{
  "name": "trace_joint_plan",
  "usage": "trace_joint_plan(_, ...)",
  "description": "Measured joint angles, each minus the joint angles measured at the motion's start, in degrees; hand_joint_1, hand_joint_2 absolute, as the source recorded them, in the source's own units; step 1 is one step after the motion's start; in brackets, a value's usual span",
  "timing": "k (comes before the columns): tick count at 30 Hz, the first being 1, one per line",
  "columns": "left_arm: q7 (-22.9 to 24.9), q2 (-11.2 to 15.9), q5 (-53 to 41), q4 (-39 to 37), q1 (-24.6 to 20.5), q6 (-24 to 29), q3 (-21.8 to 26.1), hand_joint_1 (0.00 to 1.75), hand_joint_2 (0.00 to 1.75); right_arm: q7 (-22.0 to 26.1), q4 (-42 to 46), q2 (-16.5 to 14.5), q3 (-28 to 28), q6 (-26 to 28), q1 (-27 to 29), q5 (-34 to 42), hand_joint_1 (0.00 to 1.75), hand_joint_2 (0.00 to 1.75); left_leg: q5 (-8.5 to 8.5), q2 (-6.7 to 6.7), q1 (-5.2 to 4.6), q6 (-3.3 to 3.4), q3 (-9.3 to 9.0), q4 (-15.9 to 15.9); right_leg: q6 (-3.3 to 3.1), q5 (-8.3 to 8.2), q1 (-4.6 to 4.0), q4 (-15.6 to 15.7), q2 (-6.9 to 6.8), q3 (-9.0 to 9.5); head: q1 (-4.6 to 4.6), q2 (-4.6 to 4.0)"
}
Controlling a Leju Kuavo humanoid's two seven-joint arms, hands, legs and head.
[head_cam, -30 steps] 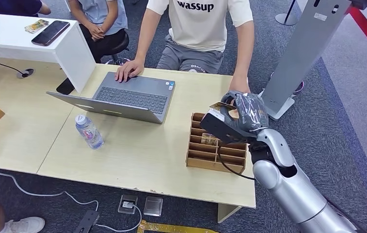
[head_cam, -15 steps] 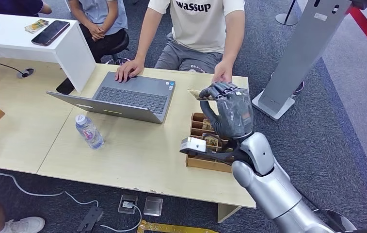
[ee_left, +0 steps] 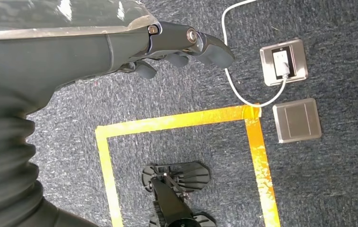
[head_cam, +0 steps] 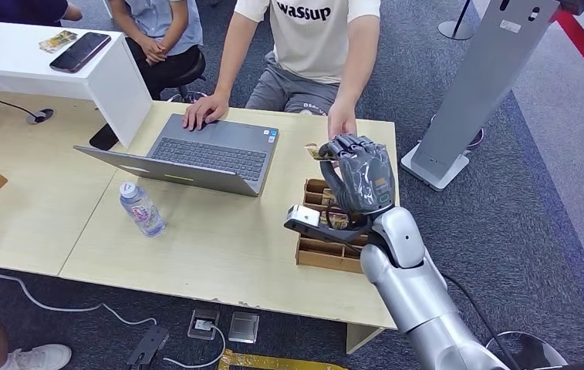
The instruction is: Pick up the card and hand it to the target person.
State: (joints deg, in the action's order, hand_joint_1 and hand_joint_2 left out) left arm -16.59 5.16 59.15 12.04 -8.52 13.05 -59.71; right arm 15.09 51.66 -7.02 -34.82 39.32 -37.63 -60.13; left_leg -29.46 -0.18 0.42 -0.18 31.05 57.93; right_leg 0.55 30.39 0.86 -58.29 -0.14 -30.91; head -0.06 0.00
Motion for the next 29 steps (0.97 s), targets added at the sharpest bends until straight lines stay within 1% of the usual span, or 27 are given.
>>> trace_joint_plan(2, -0.1, 0.0, 0.0, 0.0, 0.0, 0.0, -0.2, 0.0, 0.87, 0.4, -1.1, -0.6, 1.0, 0.0, 0.0, 0.3, 0.0, 1.75, 0.0, 0.0, 0.0, 0.0, 0.0, 0.0, 0.0, 0.0, 0.0, 0.0, 0.0, 0.0, 0.0, 0.0)
trace_joint_plan(4, -0.3, 0.0, 0.1, 0.0, 0.0, 0.0, -0.4, 0.0, 0.0, 0.7, -2.0, -1.2, 1.8, 0.0, 0.1, 1.1, 0.0, 1.75, 0.0, 0.01, 0.0, 0.0, 0.0, 0.0, 0.0, 0.0, 0.0, 0.0, 0.0, 0.0, 0.0, 0.0)
trace_joint_plan(7, -0.6, 0.0, 0.6, 0.0, 0.1, 0.0, -0.5, 0.0, 0.0, 1.5, -3.3, -1.9, 2.8, 0.0, 0.1, 3.6, 0.0, 1.75, 0.0, 0.01, 0.0, 0.0, 0.0, 0.0, 0.0, 0.0, 0.0, 0.0, 0.0, 0.0, 0.02, 0.0)
trace_joint_plan(9, -0.7, 0.0, 1.1, 0.0, 0.2, 0.0, -0.5, 0.0, 0.0, 2.2, -4.2, -2.3, 3.2, 0.0, 0.0, 7.1, 0.0, 1.75, 0.0, 0.01, 0.0, 0.0, 0.0, 0.0, 0.0, 0.0, 0.0, 0.0, 0.01, 0.01, 0.03, 0.0)
trace_joint_plan(13, -1.0, 0.0, 2.2, 0.0, 0.5, 0.0, -0.5, 0.0, 0.0, 1.9, -6.0, -2.9, 2.9, -1.6, -0.4, 21.3, 0.0, 1.75, 0.0, 0.0, 0.0, 0.0, 0.0, 0.0, 0.0, 0.0, 0.0, 0.0, 0.0, 0.01, 0.02, 0.0)
trace_joint_plan(17, -1.5, 0.1, 3.4, 0.0, 1.2, 0.0, -0.5, 0.0, 0.0, -0.8, -5.7, -2.4, 1.2, -7.3, -0.5, 36.5, 0.0, 1.75, 0.0, 0.03, 0.0, 0.0, 0.0, 0.0, 0.0, 0.0, 0.0, 0.0, 0.02, -0.01, -0.01, 0.0)
trace_joint_plan(20, -1.9, 0.2, 4.4, 0.0, 1.9, 0.0, -0.5, 0.0, 0.0, -2.5, -3.8, -1.1, -0.5, -11.9, -0.2, 48.9, 0.0, 1.75, 0.0, 0.02, 0.0, 0.0, 0.0, 0.0, 0.0, 0.0, 0.0, 0.0, 0.02, -0.03, -0.01, 0.0)
trace_joint_plan(22, -2.1, 0.3, 4.9, 0.0, 2.3, 0.0, -0.5, 0.0, 0.0, -3.1, -1.8, 0.1, -1.3, -13.7, 0.3, 54.6, 0.0, 1.75, 0.0, 0.02, 0.0, 0.0, 0.0, 0.0, 0.0, 0.0, 0.0, 0.0, 0.03, -0.04, -0.01, 0.0)
trace_joint_plan(26, -2.0, 0.6, 5.6, 0.0, 2.8, 0.0, -0.5, 0.0, 0.0, -4.0, 3.4, 3.0, -2.7, -15.3, 2.0, 61.8, 0.0, 1.75, 0.0, 0.02, 0.0, 0.0, 0.0, 0.0, 0.0, 0.0, 0.0, 0.0, 0.02, -0.05, -0.02, 0.0)
trace_joint_plan(29, -2.0, 0.6, 5.9, 0.0, 2.9, 0.0, -0.5, 0.0, 0.0, -4.3, 7.3, 5.1, -3.1, -15.6, 3.6, 65.2, 0.0, 1.75, 0.0, 0.02, 0.0, 0.0, 0.0, 0.0, 0.0, 0.0, 0.0, 0.0, 0.02, -0.04, -0.01, 0.0)
